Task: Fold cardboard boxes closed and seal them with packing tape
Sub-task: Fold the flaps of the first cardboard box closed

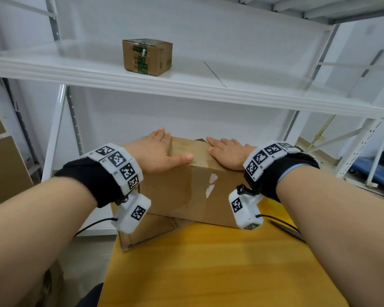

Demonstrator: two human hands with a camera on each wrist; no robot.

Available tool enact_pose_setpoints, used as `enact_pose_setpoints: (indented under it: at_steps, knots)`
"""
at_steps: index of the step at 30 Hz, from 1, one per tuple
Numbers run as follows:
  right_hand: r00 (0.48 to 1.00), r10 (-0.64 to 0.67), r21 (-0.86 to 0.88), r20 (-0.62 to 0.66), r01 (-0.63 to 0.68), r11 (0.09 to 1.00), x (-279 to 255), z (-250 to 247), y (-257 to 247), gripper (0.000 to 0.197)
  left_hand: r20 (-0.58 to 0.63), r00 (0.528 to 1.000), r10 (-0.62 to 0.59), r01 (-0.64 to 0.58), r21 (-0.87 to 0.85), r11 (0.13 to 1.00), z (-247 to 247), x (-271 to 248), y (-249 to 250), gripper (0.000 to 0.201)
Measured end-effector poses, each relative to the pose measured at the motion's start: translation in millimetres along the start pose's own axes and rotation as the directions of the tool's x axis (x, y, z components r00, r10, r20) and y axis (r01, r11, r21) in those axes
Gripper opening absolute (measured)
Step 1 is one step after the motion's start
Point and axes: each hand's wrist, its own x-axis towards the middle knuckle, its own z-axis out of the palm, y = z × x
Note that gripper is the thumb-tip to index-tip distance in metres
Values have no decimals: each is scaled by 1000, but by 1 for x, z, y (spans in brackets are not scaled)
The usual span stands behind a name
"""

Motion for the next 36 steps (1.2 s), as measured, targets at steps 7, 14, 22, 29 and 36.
enact_pose_setpoints:
  at_steps: [7,14,22,29,36]
  knots:
    - [995,6,61,103,-12,998,11,-6,14,69,44,993,108,-111,70,991,-3,-1,-13,125]
    - [988,-16,120,156,-3,993,0,-18,30,67,15,992,122,-122,168,978,-18,17,-8,107]
    - [963,-99,218,253,43,975,-25,-25,25,65,-134,984,115,-92,167,982,-20,44,7,54]
    - [979,-121,288,164,70,955,-34,-20,-2,49,219,973,76,27,-434,901,-26,21,50,59]
    - [988,-83,98,131,71,993,-33,-23,-10,42,318,947,36,60,-288,956,-31,-35,77,49]
